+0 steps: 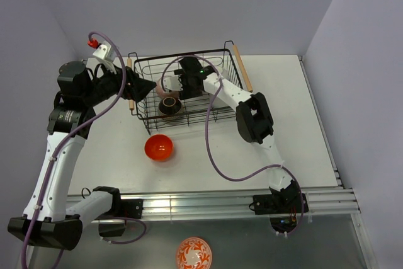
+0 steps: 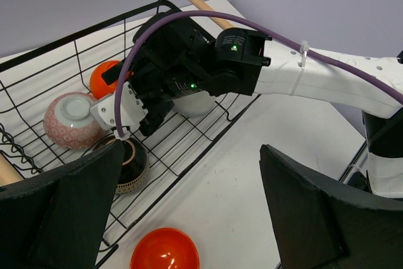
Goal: Load the bowls into the dish rack
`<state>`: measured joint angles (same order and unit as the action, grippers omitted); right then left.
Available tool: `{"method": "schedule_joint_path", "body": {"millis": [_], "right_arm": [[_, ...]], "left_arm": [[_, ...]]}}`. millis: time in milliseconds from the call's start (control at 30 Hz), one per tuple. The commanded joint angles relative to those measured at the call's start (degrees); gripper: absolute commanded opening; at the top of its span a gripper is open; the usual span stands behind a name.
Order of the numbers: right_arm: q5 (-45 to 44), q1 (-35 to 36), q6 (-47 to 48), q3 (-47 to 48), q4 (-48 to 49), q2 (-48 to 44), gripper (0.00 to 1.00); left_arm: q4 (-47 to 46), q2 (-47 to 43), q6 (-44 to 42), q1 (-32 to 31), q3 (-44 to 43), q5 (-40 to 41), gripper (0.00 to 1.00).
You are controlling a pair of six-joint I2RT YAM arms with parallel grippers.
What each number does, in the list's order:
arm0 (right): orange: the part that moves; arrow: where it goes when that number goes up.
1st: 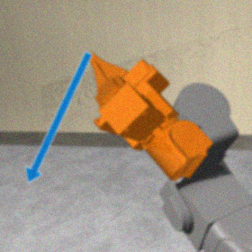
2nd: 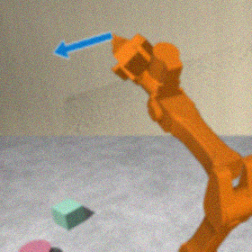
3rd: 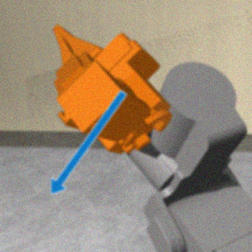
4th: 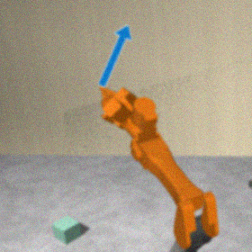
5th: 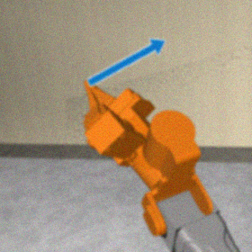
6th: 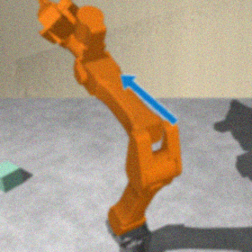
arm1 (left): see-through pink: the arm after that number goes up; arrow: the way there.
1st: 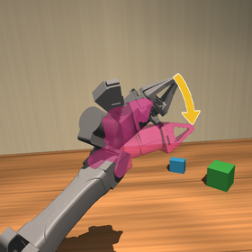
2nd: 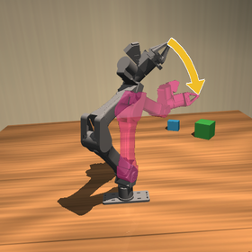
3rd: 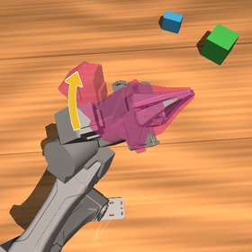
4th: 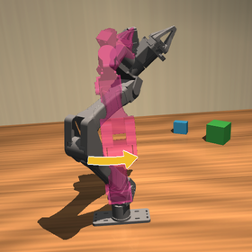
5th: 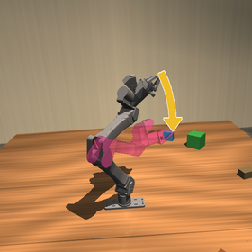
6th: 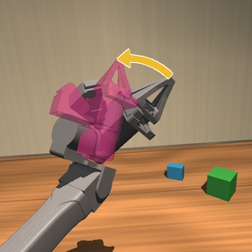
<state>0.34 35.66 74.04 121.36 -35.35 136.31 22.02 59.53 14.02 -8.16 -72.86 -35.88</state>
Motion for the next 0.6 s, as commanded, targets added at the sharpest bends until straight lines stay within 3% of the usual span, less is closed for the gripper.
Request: {"method": "schedule_joint_path", "body": {"millis": [0,400,500,567], "right_arm": [[2.91,0.46,-1.97,3.88,-1.12,-4.29,0.86],[8.18,-0.94,-14.88,5.29,6.26,-15.71,0.84],[9.15,-2.17,-19.53,6.17,6.79,-18.87,0.86],[9.77,-2.96,-24.37,6.52,6.44,-20.81,0.88]], "left_arm": [[-0.93,-0.20,-0.93,0.34,-1.14,-1.39,0.95],[0.39,-2.04,-5.40,0.43,1.75,-2.79,0.92],[4.06,-3.01,-12.50,0.43,3.16,-4.28,0.91],[7.58,-4.15,-22.69,0.43,3.77,-8.74,0.90]]}}
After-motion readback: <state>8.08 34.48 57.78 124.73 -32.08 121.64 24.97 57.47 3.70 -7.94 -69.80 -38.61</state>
